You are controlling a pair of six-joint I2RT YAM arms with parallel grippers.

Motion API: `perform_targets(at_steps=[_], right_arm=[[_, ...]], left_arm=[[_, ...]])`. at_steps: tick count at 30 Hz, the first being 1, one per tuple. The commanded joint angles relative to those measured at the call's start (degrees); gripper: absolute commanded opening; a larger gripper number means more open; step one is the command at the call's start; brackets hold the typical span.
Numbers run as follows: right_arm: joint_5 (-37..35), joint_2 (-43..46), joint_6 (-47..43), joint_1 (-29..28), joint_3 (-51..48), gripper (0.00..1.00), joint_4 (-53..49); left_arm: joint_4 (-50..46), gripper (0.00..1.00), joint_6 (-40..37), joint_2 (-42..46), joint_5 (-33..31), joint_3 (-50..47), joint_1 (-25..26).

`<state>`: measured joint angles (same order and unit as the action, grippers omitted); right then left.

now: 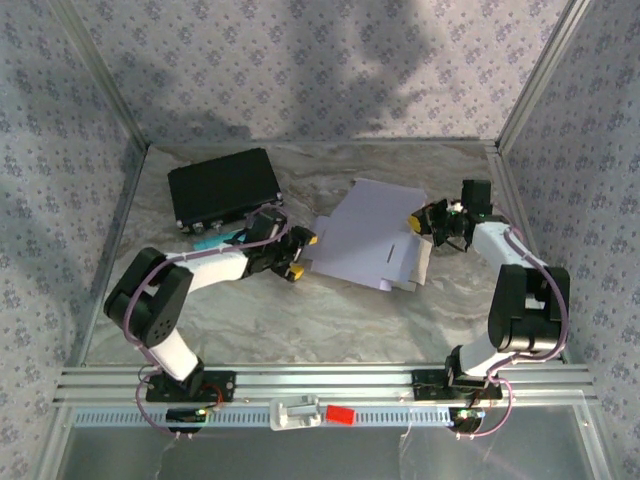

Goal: Fold the paper box

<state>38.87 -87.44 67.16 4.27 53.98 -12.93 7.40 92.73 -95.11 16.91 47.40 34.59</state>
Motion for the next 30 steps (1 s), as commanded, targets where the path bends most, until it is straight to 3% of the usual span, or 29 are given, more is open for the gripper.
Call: perform_targets(at_steps=[1, 6, 10, 16, 21, 24, 29, 30], right_arm=[[1.4, -1.0, 1.9, 0.6, 2.3, 0.0, -3.4], [1.9, -1.5, 1.0, 1.1, 2.7, 0.0, -5.1], [2.4, -2.0, 0.5, 1.7, 2.8, 0.0, -5.7], [3.1, -2.9, -0.5, 2.0, 3.7, 0.0, -6.7], [3.5, -3.4, -0.6, 2.3, 3.9, 0.0, -7.0], [3.4, -3.6, -0.9, 2.4, 4.1, 0.0, -7.5], [3.3, -4.2, -1.8, 2.4, 4.6, 0.0, -8.3], [3.2, -4.2, -1.8, 2.4, 4.8, 0.0, -8.4]], left_arm=[[10.6, 0.82, 4.7, -2.8, -1.3, -1.0, 0.5], [14.5, 0.76, 2.7, -3.5, -3.5, -1.9, -0.1], [9.4, 0.7, -0.6, -3.2, -3.4, -0.3, -0.5], [9.2, 0.53, -4.5, -3.9, -4.0, 0.4, -0.9], [10.6, 0.45, -5.8, -4.9, -4.6, 0.9, -1.4], [12.5, 0.34, -5.4, -4.7, -4.7, 1.0, -1.5], [9.3, 0.0, -5.3, -1.6, -6.4, 2.1, -1.2], [8.7, 0.0, -5.0, -1.0, -6.5, 2.5, -1.2]])
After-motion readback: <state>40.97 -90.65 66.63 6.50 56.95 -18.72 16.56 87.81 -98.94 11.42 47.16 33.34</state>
